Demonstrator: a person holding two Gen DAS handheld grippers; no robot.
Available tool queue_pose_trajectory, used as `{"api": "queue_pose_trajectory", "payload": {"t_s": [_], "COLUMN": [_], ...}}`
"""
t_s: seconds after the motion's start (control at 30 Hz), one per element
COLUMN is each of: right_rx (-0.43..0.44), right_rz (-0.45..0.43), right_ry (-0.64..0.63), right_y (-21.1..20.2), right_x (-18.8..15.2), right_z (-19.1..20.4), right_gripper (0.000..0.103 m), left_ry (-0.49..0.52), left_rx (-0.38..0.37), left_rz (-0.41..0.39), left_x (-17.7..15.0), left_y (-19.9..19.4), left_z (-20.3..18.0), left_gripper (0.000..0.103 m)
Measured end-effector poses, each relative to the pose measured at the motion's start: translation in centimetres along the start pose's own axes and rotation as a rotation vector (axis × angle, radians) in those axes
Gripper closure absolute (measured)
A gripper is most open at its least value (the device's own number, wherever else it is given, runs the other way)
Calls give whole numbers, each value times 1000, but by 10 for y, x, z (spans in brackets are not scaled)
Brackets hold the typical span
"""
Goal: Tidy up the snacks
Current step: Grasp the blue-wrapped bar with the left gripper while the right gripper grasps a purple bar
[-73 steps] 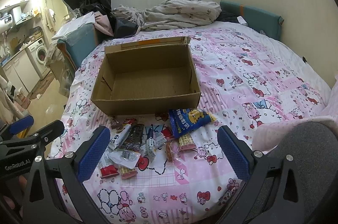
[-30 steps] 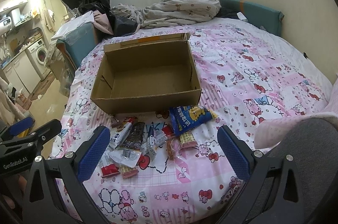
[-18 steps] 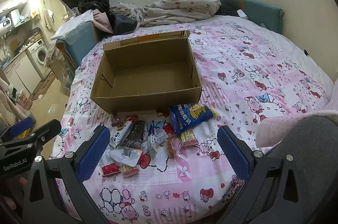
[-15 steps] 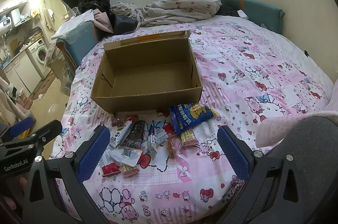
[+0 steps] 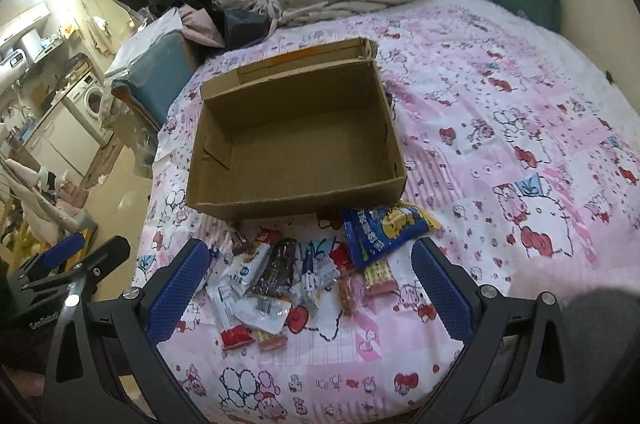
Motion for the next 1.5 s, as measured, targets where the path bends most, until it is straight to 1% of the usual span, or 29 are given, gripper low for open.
{"api": "queue_pose_trajectory", "payload": {"t_s": [0.07,0.13,0.17,0.23,0.33,0.37,0.43,0.47,0.53,0.57,0.6,0.63,0.7,0.77,0.87,0.93,1.0,1.03,1.07,1.13,1.17,1.2,1.23,1.27,1.33,1.4,1.43,1.5], "right_rx": [-8,-24,-29,-40,-34,-28,-11,-14,-15,-8,-1,2,2,5,12,16,19,22,24,43,57,78,103,120,159,179,179,164], "right_rz": [39,84,116,186,279,297,304,309,330,336,336,334,321,316,325,328,329,329,330,344,351,366,390,414,467,513,537,554], "right_ry": [11,34,51,79,128,147,176,185,217,242,255,257,258,272,290,285,275,273,273,282,284,285,278,267,230,192,155,104], "right_y": [13,26,35,52,74,80,87,91,97,98,99,99,98,99,101,104,105,106,106,108,109,111,113,116,123,132,138,146], "right_x": [6,9,8,4,-6,-9,-15,-20,-27,-30,-30,-30,-28,-27,-26,-26,-26,-25,-26,-27,-29,-31,-35,-39,-48,-55,-58,-62], "right_z": [-7,-16,-22,-33,-46,-50,-56,-59,-65,-67,-69,-70,-72,-74,-75,-74,-72,-72,-73,-72,-71,-67,-62,-56,-41,-27,-19,-9], "right_gripper": [0,0,0,0,0,0,0,0,0,0,0,0,0,0,0,0,0,0,0,0,2,10,21,26,42,48,50,54], "left_ry": [2,0,-4,-26,-71,-83,-122,-170,-218,-220,-208,-199,-198,-189,-148,-113,-86,-79,-77,-55,-31,-20,-17,-27,-56,-70,-78,-101], "left_rx": [19,21,23,19,32,30,31,21,21,23,27,34,30,18,9,21,26,21,14,15,30,45,53,47,43,47,51,48], "left_rz": [31,65,96,137,215,236,290,311,362,384,407,427,470,522,590,607,621,630,634,635,624,616,611,606,589,574,567,554], "left_x": [5,8,9,8,8,7,4,0,-7,-11,-16,-21,-31,-45,-63,-71,-75,-77,-79,-81,-80,-79,-79,-76,-71,-63,-62,-58], "left_y": [11,21,30,41,65,71,86,94,108,116,123,131,143,156,171,178,184,187,190,192,192,192,190,187,179,172,171,165], "left_z": [2,3,5,10,24,27,39,46,56,58,58,59,59,55,45,41,37,35,33,29,28,29,29,29,31,36,37,40], "left_gripper": [0,0,0,0,0,0,0,0,3,8,16,20,36,44,44,46,62,67,76,87,88,88,88,88,88,88,88,88]}}
Point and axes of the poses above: each gripper's, at about its wrist camera, not at the fingertips, and y roughly the way its jaws point, z to its left, x to its top, the point moved 8 cm from there along y, roughly the way its jaws point, and after that the axes turned 1 degree about z, right-handed, at the moved point
